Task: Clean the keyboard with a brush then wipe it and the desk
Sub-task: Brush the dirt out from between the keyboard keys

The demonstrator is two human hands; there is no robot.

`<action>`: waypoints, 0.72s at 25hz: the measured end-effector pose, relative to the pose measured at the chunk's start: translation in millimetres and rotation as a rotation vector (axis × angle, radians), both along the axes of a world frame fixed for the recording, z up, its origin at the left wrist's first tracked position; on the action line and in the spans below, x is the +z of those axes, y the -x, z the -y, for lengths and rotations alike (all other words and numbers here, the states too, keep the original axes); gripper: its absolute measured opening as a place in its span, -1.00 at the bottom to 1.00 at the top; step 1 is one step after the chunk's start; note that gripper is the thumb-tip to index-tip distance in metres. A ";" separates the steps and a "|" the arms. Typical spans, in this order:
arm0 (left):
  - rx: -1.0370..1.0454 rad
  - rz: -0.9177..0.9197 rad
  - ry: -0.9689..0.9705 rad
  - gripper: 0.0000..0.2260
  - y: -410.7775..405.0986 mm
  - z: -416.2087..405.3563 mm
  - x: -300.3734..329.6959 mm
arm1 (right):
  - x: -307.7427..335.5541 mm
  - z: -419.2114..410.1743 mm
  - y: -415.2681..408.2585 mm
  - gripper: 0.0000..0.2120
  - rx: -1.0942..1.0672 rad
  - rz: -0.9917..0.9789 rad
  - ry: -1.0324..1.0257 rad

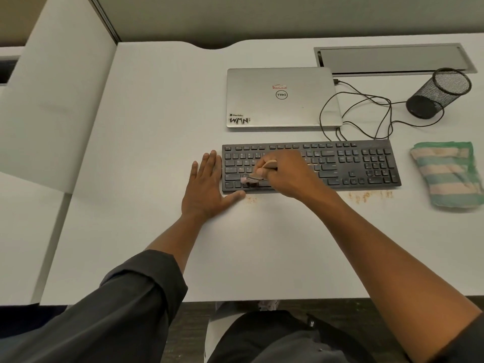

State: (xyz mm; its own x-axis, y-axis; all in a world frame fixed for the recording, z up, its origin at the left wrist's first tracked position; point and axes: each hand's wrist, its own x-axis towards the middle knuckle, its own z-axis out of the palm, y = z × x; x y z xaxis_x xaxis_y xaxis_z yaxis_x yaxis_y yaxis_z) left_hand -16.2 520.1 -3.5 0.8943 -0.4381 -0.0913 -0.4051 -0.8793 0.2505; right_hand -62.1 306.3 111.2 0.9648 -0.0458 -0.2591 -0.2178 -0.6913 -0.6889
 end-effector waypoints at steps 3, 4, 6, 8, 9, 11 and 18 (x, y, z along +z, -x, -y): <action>0.002 0.001 0.002 0.04 -0.4 -0.1 0.0 | 8.2 2.9 -5.2 -0.89 0.034 -0.024 -0.004; 0.000 0.002 -0.002 0.04 -0.4 0.0 0.2 | 9.8 2.7 -8.2 -0.87 0.040 -0.002 0.000; -0.001 0.005 -0.004 0.04 -0.1 0.0 0.2 | 12.1 2.0 -15.2 -0.84 0.124 0.019 0.084; -0.002 -0.001 -0.001 0.05 -0.1 0.0 0.3 | 13.6 2.9 -19.7 -0.83 0.202 0.001 0.162; -0.002 -0.003 -0.001 0.05 -0.2 -0.2 0.5 | 13.8 4.0 -20.7 -0.84 0.205 -0.001 0.157; -0.002 -0.001 -0.006 0.05 0.0 -0.3 0.8 | 16.1 4.4 -18.8 -0.90 0.173 0.028 0.113; -0.002 0.005 0.004 0.05 0.4 -0.4 0.1 | 5.9 -4.2 -12.1 -0.90 -0.033 0.125 0.043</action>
State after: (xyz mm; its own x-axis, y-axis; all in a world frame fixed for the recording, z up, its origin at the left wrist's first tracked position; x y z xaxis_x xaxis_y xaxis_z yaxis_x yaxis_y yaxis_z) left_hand -16.6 520.5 -3.4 0.8939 -0.4402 -0.0846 -0.4082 -0.8774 0.2521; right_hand -50.0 310.5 117.2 0.9872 -0.0865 -0.1341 -0.1553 -0.7150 -0.6817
